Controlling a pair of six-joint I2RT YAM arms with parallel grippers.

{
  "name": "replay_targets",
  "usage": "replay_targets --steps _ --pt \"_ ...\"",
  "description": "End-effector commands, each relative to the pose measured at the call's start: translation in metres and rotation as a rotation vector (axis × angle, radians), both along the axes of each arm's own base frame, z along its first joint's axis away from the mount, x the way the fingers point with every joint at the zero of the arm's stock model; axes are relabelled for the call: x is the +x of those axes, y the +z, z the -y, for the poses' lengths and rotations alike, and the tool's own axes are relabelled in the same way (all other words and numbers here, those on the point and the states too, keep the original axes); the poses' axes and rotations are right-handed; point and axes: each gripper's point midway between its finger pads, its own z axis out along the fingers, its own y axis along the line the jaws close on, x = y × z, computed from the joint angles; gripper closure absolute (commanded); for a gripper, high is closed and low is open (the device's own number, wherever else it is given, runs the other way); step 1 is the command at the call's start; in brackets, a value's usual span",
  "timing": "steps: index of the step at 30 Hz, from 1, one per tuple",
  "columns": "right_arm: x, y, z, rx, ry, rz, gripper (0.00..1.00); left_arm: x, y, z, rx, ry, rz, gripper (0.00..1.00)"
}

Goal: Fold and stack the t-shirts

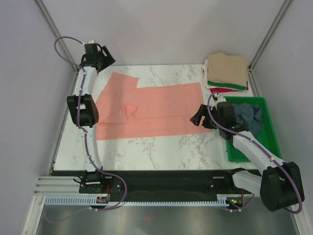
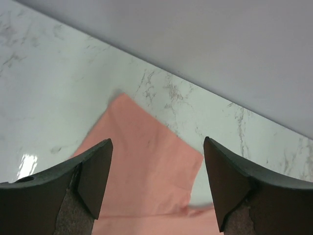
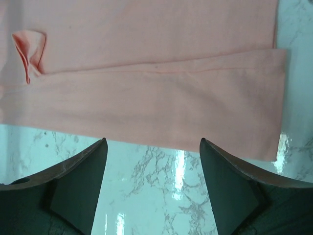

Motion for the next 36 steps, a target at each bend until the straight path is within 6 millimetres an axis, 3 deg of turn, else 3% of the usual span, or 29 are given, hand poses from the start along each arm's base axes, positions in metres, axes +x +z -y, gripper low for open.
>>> replay_targets --steps 1,2,7,10,11,17,21,28,31,34,36 --pt "-0.018 0.009 -0.011 0.017 0.087 0.066 0.16 0.02 -0.022 0.007 0.089 -0.201 0.004 0.16" --pt "-0.021 0.007 -0.014 0.022 0.097 0.064 0.16 0.028 -0.017 0.005 0.116 -0.208 0.038 0.12" --pt "-0.03 0.009 -0.021 0.055 0.127 0.067 0.16 0.05 -0.066 -0.009 0.158 -0.154 0.052 0.06" --pt "-0.033 0.012 -0.026 0.07 0.144 0.076 0.16 0.057 -0.079 -0.009 0.118 -0.145 0.057 0.06" --pt "-0.033 0.013 -0.026 0.073 0.145 0.076 0.16 0.059 -0.092 -0.007 0.089 -0.139 0.047 0.06" --pt "-0.033 0.007 -0.025 0.056 0.146 0.063 0.16 0.059 -0.102 0.012 -0.086 -0.15 0.042 0.11" --pt "-0.034 0.005 -0.024 0.044 0.146 0.051 0.16 0.056 -0.119 0.03 -0.182 -0.173 0.01 0.17" --pt "-0.039 0.006 -0.019 0.026 0.142 0.05 0.16 0.051 -0.13 0.04 -0.266 -0.182 -0.023 0.37" --pt "-0.04 0.006 -0.018 0.024 0.138 0.051 0.15 0.052 -0.129 0.037 -0.264 -0.173 -0.014 0.54" --pt "-0.04 0.004 -0.017 0.015 0.134 0.049 0.15 0.054 -0.125 0.033 -0.256 -0.166 0.001 0.86" --pt "-0.04 0.0 -0.016 0.006 0.133 0.04 0.15 0.055 -0.118 0.032 -0.249 -0.171 0.016 0.94"
